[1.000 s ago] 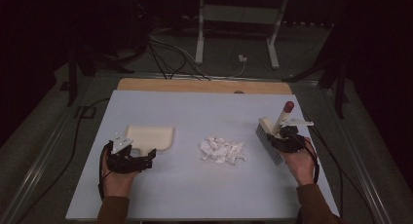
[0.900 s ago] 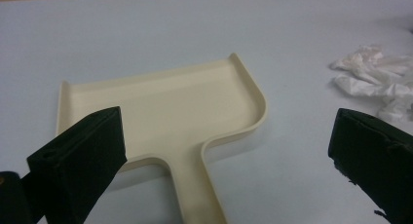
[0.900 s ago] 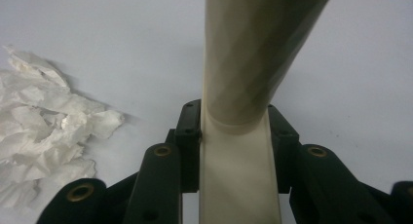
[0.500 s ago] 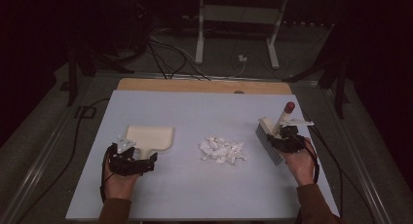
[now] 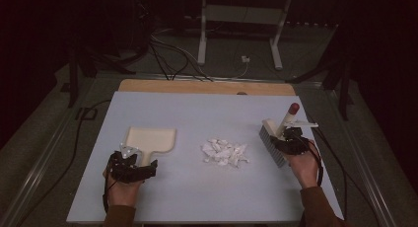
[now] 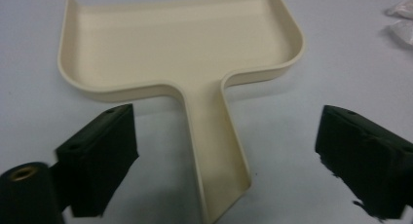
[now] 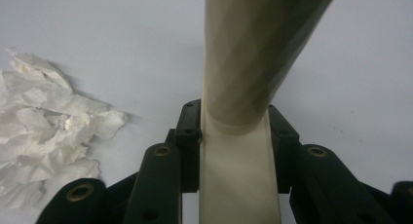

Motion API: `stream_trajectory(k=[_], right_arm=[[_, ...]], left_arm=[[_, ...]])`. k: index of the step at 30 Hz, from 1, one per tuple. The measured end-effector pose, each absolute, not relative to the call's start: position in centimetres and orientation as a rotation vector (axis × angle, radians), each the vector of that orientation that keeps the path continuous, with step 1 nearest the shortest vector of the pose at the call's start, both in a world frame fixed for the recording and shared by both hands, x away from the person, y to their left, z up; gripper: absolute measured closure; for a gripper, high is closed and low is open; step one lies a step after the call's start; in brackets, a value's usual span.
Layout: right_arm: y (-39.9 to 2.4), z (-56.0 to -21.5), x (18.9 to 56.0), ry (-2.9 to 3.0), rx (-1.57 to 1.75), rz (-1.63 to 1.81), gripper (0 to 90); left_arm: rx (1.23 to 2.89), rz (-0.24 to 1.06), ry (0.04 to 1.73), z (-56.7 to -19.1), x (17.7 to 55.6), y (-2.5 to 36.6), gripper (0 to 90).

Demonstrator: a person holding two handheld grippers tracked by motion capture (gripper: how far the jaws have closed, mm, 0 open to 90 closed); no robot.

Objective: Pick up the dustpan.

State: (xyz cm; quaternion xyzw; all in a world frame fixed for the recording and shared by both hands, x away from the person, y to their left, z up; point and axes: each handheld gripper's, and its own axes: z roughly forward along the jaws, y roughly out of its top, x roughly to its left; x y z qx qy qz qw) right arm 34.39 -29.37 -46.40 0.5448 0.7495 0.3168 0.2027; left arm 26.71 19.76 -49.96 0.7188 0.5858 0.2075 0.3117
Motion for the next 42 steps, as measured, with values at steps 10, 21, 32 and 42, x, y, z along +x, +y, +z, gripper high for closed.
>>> stream_trajectory(k=[10, 21, 32, 42], right_arm=[[-29.2, -46.4, 34.3, 2.092, 1.508, 0.877, 66.9], [-29.5, -46.4, 34.3, 2.087, 1.520, 0.880, 66.9], [-29.3, -46.4, 34.2, 2.093, 1.508, 0.877, 66.9], [-29.2, -46.5, 34.3, 2.091, 1.500, 0.880, 66.7]], left_arm=[[1.891, 0.515, 1.634, -50.7, 27.3, 19.0, 39.3], [1.939, 0.545, 1.690, -51.3, 27.5, 18.4, 61.6], [1.958, 0.531, 1.699, -51.2, 27.8, 18.4, 64.4], [1.941, 0.517, 1.656, -51.4, 27.6, 19.0, 65.6]])
